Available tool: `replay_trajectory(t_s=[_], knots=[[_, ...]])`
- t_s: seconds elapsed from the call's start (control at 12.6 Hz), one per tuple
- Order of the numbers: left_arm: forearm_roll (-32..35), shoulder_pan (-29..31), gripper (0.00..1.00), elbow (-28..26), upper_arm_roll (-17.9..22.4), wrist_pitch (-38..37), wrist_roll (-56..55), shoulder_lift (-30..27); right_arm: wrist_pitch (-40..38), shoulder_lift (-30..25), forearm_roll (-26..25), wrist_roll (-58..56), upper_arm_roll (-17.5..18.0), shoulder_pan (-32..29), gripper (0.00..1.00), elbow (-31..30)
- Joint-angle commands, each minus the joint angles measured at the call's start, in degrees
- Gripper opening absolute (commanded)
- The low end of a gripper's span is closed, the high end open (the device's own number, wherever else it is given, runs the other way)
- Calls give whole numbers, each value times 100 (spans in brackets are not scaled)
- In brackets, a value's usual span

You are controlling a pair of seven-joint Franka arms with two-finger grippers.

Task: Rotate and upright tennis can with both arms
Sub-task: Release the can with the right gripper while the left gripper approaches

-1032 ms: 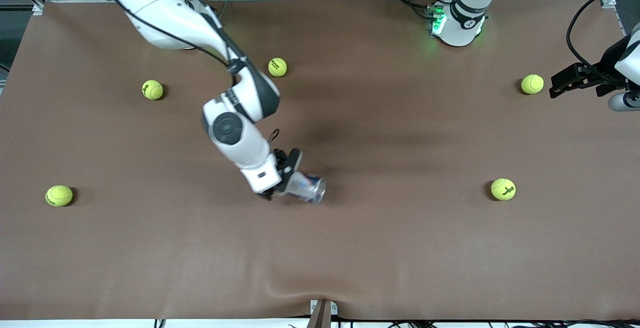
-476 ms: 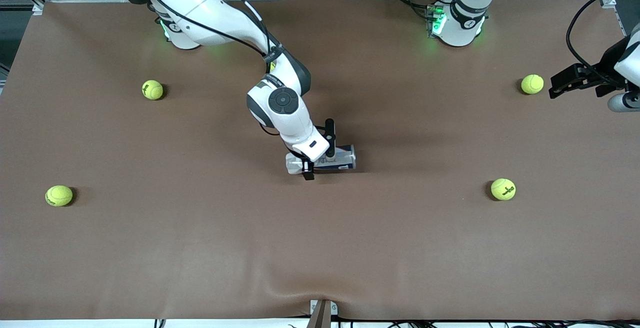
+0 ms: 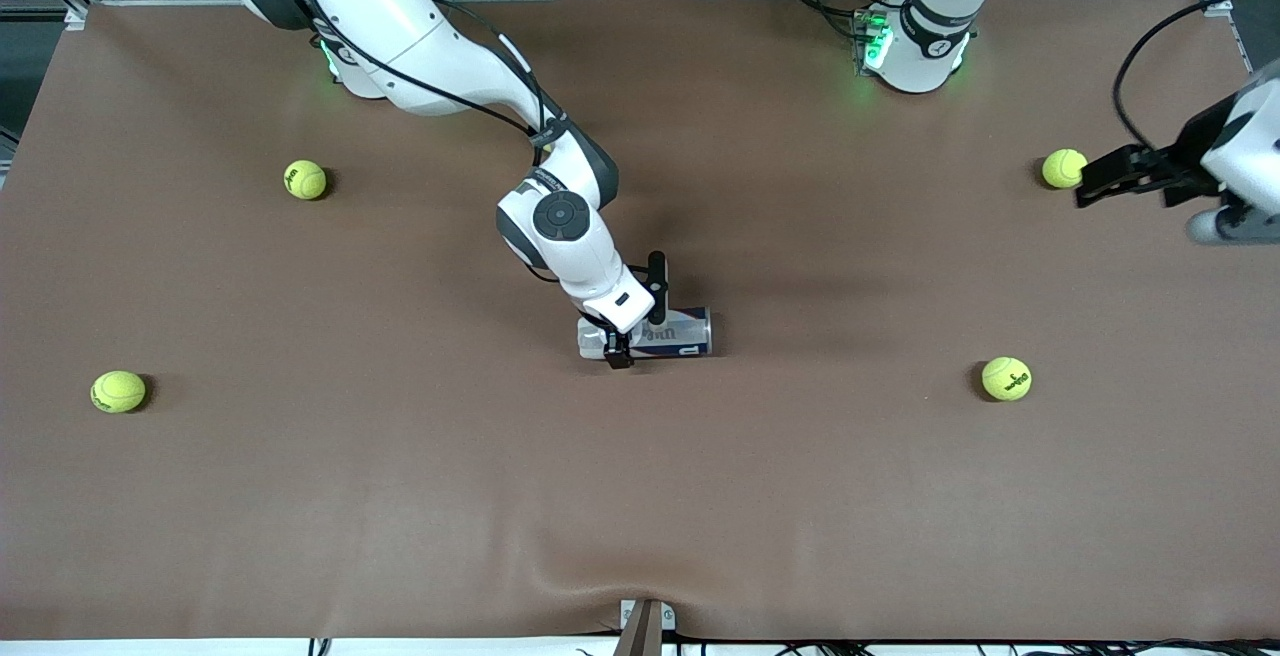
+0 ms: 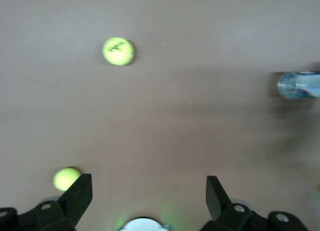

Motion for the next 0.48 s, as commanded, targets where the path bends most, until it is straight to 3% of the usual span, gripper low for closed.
replay_trajectory(t_s=[0.0, 0.4], knots=[[-673, -39, 100, 71, -35, 247, 9, 515, 59, -219, -75, -47, 37, -92, 100, -46], [-2376, -416, 100, -701, -61, 1871, 0, 1386, -879, -851, 22, 346, 81, -145, 100, 68]])
